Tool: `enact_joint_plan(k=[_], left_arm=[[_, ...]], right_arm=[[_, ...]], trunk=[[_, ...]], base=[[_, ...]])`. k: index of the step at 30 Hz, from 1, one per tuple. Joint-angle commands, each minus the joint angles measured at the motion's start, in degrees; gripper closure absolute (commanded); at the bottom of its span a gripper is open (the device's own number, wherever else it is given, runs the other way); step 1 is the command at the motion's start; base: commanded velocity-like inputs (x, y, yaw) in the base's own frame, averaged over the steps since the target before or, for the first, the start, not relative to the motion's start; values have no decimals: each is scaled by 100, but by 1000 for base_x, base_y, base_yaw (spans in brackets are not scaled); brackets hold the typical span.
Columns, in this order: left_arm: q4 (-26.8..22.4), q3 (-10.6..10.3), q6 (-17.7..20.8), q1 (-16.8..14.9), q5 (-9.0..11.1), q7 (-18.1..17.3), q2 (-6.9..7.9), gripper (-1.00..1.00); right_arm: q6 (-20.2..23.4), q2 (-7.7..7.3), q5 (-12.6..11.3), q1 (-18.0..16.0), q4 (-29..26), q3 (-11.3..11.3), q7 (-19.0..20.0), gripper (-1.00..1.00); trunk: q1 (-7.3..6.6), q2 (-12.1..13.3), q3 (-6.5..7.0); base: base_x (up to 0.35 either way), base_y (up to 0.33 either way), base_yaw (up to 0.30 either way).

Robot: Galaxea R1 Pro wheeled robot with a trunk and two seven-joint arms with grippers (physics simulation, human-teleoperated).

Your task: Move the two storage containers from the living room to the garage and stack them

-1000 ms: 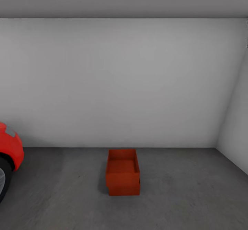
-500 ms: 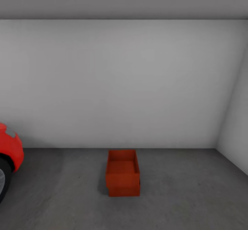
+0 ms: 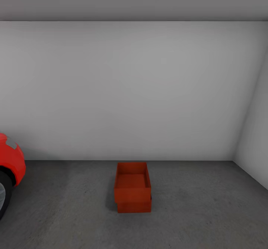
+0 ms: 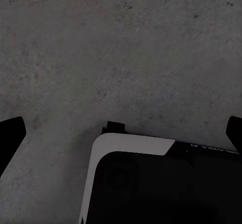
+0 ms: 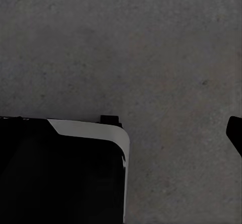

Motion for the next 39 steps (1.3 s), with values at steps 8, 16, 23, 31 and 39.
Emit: enact_joint_plan(k=[8,16,23,31,39], left_arm=[[10,-48,-20,-6,59,-24,0,-100],[10,-48,-20,-6,61,-24,1,-100],[10,-48,-20,-6,60,-24,0,-100],[10,-48,-18,-6,60,-24,0,-100],[10,-48,-18,-6,60,-24,0,-100]], right_arm=[[-29,11,32,-9,16,35,-30,-100],[-40,28,-15,-9,23,23,-49,-100],[-36,30,-25,-9,24,25,-53,-100],[-36,26,-18,-9,24,26,-49,-100],[-31,22,3,-9,21,26,-45,-100]], trunk=[[2,-9,-11],[2,-9,14],[2,-9,65],[2,-9,107],[2,-9,112]], base=[[0,0,0],[0,0,42],[0,0,120],[0,0,98],[0,0,13]])
